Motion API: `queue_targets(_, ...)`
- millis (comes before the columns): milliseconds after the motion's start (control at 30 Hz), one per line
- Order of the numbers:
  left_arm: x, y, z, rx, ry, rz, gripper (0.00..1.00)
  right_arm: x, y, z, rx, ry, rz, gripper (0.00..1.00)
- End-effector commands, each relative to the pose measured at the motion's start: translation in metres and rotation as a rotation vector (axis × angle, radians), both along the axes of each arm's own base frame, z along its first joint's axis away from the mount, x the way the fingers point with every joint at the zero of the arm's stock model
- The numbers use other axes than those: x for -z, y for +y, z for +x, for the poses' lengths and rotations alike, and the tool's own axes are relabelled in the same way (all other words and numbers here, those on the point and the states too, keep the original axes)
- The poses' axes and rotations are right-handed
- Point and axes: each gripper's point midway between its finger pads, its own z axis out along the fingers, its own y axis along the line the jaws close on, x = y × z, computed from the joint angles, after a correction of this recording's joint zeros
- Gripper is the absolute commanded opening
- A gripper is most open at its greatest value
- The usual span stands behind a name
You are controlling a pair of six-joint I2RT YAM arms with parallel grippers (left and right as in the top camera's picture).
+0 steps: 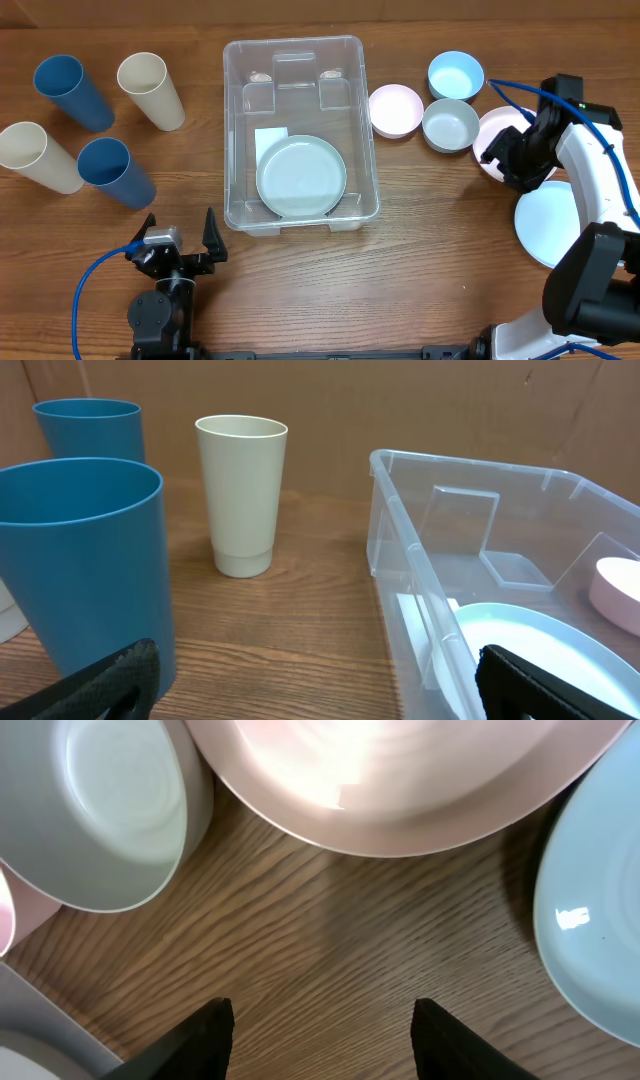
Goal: Pack container
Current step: 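Move the right gripper to the pink plate's rim and grasp it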
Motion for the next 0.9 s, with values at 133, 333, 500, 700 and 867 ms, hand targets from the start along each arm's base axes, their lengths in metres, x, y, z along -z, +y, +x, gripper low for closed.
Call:
queue_targets(133, 0.0, 0.0, 0.0, 0.006, -0.005, 0.014, 1.0, -0.006, 0.005, 0.002, -0.033, -0.03, 0.011, 0.59)
queue_targets(333, 0.0, 0.0, 0.0, 0.006, -0.005, 0.014, 1.0, -0.006, 0.004, 0.002, -0.036, -0.031, 0.01, 0.6)
queue_targets(500, 0.0, 0.0, 0.0, 0.006, -0.005, 0.014, 1.0, -0.006, 0.004, 0.003, -0.039, -0.033, 0.009, 0.59)
queue_targets(700, 0.0, 0.0, 0.0, 0.006, -0.005, 0.014, 1.0, -0.006, 0.003, 0.004, -0.03, -0.036, 0.005, 0.59)
queue_targets(867, 0.0, 0.0, 0.0, 0.006, -0.005, 0.014, 1.0, -0.005, -0.01, 0.004, 0.018, -0.027, -0.062, 0.6)
